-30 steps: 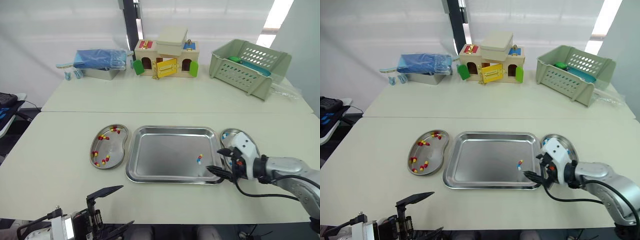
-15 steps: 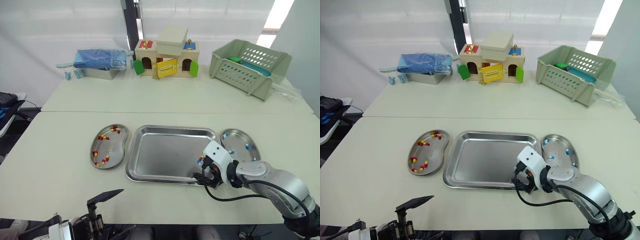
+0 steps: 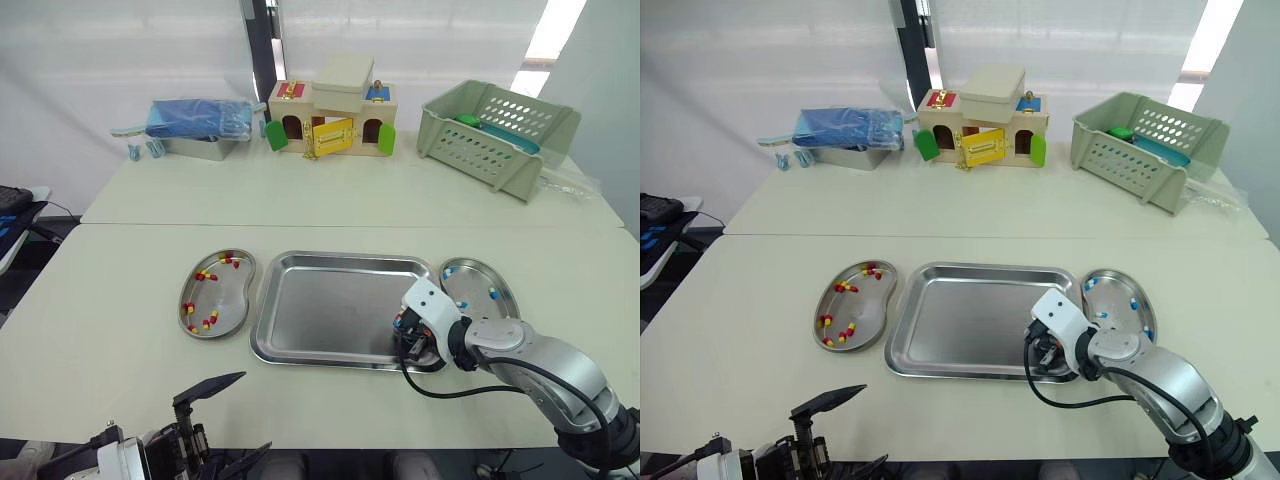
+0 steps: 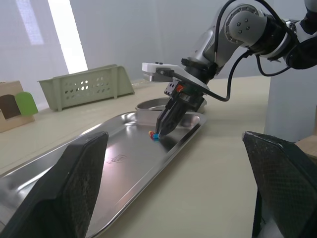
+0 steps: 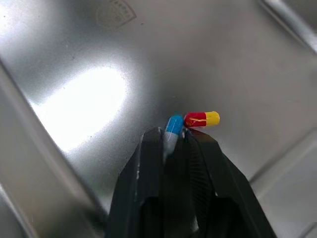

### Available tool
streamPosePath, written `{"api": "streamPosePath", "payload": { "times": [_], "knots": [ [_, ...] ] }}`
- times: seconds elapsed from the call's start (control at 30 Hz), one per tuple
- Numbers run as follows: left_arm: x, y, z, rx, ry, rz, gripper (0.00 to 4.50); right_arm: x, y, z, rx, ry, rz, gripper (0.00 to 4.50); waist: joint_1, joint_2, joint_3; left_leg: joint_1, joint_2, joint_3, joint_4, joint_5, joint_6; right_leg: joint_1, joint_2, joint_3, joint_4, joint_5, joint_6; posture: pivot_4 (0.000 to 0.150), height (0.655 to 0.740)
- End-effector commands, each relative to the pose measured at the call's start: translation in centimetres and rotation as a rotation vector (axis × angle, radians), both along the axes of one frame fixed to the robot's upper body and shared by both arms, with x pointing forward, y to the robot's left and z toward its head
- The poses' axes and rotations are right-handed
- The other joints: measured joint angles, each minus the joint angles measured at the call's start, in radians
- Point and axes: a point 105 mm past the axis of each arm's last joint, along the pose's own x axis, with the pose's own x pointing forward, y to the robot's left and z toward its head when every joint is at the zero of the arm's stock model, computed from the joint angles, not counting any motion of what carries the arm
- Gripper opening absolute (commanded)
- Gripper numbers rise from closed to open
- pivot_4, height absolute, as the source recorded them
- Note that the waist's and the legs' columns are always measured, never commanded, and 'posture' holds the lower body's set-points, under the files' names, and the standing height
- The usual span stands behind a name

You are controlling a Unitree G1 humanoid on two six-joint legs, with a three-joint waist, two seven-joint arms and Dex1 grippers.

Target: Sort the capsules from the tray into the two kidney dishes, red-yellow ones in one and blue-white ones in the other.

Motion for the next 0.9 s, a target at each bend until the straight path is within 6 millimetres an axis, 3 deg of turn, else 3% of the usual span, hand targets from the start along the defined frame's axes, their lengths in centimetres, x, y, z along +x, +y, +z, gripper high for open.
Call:
{"api": "streamPosePath", "payload": {
  "times": [0.03,0.27,0.37,0.5,0.67,0.77,0.9],
  "knots": [
    [0.0,-0.3,0.4,0.009,-0.024,-0.009,4.5,-0.5,0.4,-0.8,-0.001,0.037,0.022,0.01,0.0,0.0,0.0,0.0,0.0,0.0,0.0,0.0,0.0,0.0,0.0,0.0,0.0,0.0,0.0,0.15,0.74],
    [0.4,-0.5,0.3,0.005,-0.029,-0.009,4.5,-0.4,0.4,1.3,0.071,0.001,0.078,0.01,0.0,0.0,0.0,0.0,0.0,0.0,0.0,0.0,0.0,0.0,0.0,0.0,0.0,0.0,0.0,0.15,0.74],
    [0.7,-0.9,0.3,0.018,-0.045,-0.05,4.5,-0.8,0.0,3.8,0.189,-0.04,0.145,0.01,0.001,0.0,0.001,-0.001,0.0,0.0,0.0,0.0,0.0,0.0,0.0,0.0,0.0,0.0,0.0,0.15,0.74],
    [1.0,-1.6,0.2,0.032,-0.046,-0.118,4.5,-1.5,-4.1,5.8,0.227,-0.074,0.146,0.01,0.009,0.0,0.001,-0.001,-0.001,0.0,0.0,0.0,0.0,0.001,-0.001,-0.001,-0.002,0.0,0.0,0.15,0.74],
    [0.8,-2.6,-0.1,0.018,-0.03,-0.198,4.5,-1.2,-10.7,5.0,0.152,-0.072,0.019,0.01,0.004,-0.001,0.001,0.0,0.0,0.001,0.0,0.0,0.0,0.001,0.0,-0.001,-0.002,0.0,0.0,0.15,0.74],
    [0.9,-2.8,-0.1,0.023,-0.033,-0.228,4.5,-0.9,-12.6,4.6,0.137,-0.081,-0.026,0.01,-0.003,0.0,0.001,0.001,0.0,0.002,0.0,0.0,0.0,0.002,0.0,0.0,-0.001,0.0,0.0,0.15,0.74],
    [1.1,-3.0,0.0,0.017,-0.042,-0.24,4.5,-0.4,-13.2,4.7,0.138,-0.101,-0.053,0.01,-0.003,0.001,0.001,0.001,0.0,0.002,0.0,0.0,0.0,0.001,0.0,0.001,0.0,0.0,0.0,0.15,0.74]
  ]
}}
